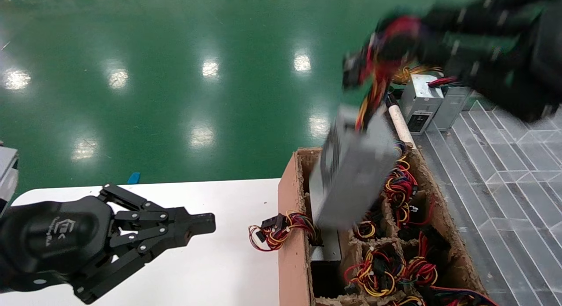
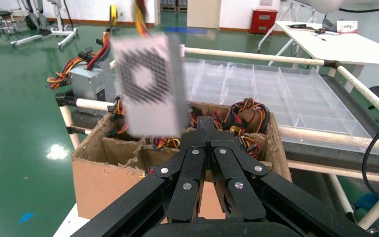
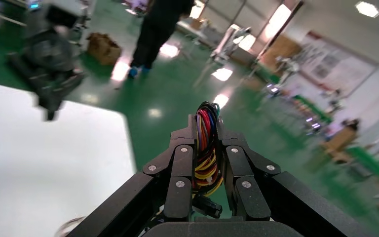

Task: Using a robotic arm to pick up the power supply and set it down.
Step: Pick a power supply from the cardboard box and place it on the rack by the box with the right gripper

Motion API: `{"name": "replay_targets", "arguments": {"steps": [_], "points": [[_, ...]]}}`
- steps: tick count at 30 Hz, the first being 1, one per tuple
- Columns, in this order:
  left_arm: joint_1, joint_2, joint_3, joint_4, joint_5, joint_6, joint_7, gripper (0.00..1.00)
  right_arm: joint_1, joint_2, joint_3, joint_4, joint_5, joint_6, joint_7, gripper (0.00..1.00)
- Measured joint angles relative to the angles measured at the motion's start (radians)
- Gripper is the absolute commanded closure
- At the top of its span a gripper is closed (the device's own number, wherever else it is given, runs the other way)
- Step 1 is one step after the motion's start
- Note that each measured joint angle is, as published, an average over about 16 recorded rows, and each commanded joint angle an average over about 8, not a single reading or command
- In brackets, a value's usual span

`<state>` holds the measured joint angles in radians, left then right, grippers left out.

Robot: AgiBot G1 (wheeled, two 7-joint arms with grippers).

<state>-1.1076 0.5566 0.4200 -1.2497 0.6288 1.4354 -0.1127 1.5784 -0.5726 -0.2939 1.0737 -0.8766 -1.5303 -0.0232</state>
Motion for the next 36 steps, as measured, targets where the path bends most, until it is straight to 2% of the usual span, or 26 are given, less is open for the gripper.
{"name": "replay_targets", "arguments": {"steps": [6, 17, 25, 36], "points": [[0.0, 0.0, 0.0, 0.0, 0.0, 0.0, 0.0, 1.0, 0.131, -0.002, -0.011, -0.059, -0.082, 0.006, -0.04, 1.0], [0.0, 0.0, 0.0, 0.0, 0.0, 0.0, 0.0, 1.0, 0.33, 0.038, -0.085, -0.195, -0.329, -0.006, -0.132, 1.0], [0.0, 0.0, 0.0, 0.0, 0.0, 0.0, 0.0, 1.0, 0.376, 0.06, -0.136, -0.323, -0.467, 0.006, -0.219, 1.0], [0.0, 0.0, 0.0, 0.0, 0.0, 0.0, 0.0, 1.0, 0.398, 0.022, -0.179, -0.52, -0.562, 0.037, -0.339, 1.0]]}}
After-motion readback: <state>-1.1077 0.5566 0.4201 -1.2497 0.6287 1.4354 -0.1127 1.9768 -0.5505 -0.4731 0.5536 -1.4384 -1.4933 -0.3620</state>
